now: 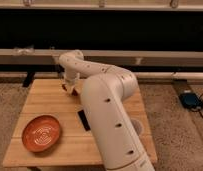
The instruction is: Place the pepper on the white sponge
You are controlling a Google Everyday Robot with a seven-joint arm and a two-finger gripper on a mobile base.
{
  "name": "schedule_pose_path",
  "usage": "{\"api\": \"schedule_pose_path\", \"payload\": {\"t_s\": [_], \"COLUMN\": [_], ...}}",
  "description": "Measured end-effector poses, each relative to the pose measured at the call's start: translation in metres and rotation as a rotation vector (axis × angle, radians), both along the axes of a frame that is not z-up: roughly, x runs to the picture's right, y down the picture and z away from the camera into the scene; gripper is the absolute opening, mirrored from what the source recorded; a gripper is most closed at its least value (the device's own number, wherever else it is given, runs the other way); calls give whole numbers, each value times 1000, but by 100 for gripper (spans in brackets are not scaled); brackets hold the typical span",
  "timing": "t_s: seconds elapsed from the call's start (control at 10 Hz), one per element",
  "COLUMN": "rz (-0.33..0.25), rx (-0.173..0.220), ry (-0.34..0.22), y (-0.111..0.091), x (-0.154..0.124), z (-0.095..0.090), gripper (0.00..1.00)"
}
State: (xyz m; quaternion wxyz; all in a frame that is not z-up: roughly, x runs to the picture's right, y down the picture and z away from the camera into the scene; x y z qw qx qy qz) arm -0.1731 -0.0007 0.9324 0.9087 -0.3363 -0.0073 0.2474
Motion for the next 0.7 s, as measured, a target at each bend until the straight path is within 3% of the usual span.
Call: {"api": "schedule_pose_path", "payload": {"t_s": [0.2, 0.4, 0.5, 0.7], "rz": [36, 81, 117, 170], "rx": [-14, -21, -37, -60], "ry": [20, 52, 93, 160], "y": [-5, -12, -14, -15], "x": [39, 71, 92, 114], "z": [-31, -48, -50, -35], "gripper": [0, 0, 0, 0]}}
